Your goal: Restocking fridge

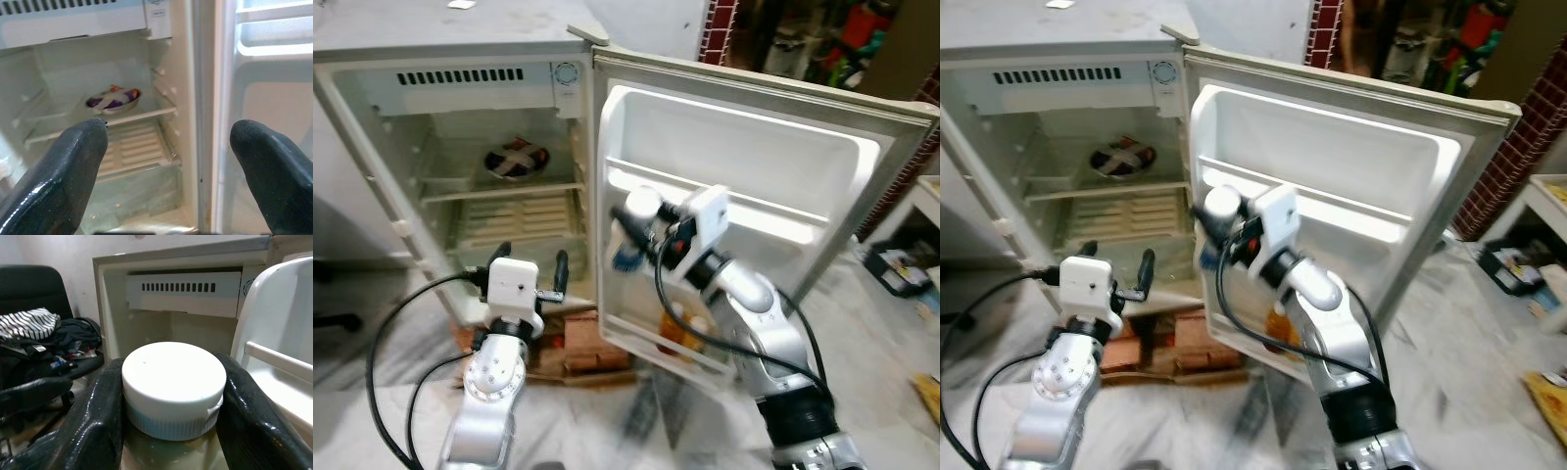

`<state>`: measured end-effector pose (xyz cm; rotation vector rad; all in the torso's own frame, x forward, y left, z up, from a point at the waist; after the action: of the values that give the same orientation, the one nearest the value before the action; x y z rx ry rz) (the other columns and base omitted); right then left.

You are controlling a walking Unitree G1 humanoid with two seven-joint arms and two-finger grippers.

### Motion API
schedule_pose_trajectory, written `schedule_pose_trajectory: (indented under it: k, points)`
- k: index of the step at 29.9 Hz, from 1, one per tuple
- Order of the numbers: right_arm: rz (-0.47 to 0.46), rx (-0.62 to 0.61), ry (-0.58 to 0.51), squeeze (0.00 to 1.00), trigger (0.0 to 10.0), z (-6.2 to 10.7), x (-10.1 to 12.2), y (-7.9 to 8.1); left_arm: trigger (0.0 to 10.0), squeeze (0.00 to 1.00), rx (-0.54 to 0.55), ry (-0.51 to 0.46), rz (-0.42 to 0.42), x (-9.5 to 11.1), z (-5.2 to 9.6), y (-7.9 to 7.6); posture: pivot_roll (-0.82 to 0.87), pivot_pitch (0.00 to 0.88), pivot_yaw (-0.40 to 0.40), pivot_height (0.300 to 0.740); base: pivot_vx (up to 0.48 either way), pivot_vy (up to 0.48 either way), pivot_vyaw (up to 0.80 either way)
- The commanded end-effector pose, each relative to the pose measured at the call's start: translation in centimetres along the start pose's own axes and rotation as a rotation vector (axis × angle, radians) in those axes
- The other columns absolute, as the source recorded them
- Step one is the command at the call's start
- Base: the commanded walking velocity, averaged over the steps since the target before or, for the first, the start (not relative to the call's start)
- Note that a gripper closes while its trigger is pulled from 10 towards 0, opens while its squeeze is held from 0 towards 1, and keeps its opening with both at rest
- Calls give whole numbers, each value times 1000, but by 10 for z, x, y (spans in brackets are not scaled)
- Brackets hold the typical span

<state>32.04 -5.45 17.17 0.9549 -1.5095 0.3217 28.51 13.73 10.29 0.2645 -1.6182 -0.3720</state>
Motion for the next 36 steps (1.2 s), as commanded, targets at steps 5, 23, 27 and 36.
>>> schedule_pose_trajectory:
  k: [5, 23, 27, 36]
  points:
    - [140, -227, -359, 0, 10000, -9, 95, -26, 10000, 0, -16, 0, 2, 0, 0, -2, 101, 0, -55, 740, 0, 0, 0]
    - [497, -794, -168, 0, 10000, 32, 99, -124, 10000, 0, -23, 15, -8, -2, 1, -5, 103, 0, -55, 740, 0, 0, 0]
    - [458, -836, -140, 0, 10000, 36, 93, -132, 10000, 0, -21, 17, -11, -3, 1, -4, 107, 0, -56, 740, 0, 0, 0]
    - [469, -872, -164, 1000, 10000, 38, 95, -137, 10000, 0, -14, 29, -16, -5, 2, -3, 108, 0, -56, 740, 0, 0, 0]
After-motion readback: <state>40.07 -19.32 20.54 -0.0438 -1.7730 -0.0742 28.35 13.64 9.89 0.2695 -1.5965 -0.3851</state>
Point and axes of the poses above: a point about 5 cm out from each wrist's last joint towards the gripper, its own z axis pointing back from the gripper into the wrist, its own x axis along the axis of the wrist's last joint, y = z × x, the point moved 3 cm from there along -z, pointing out of the wrist towards the gripper, and after that the axes turned 15 degrees about -z, right-handed, at the moved point
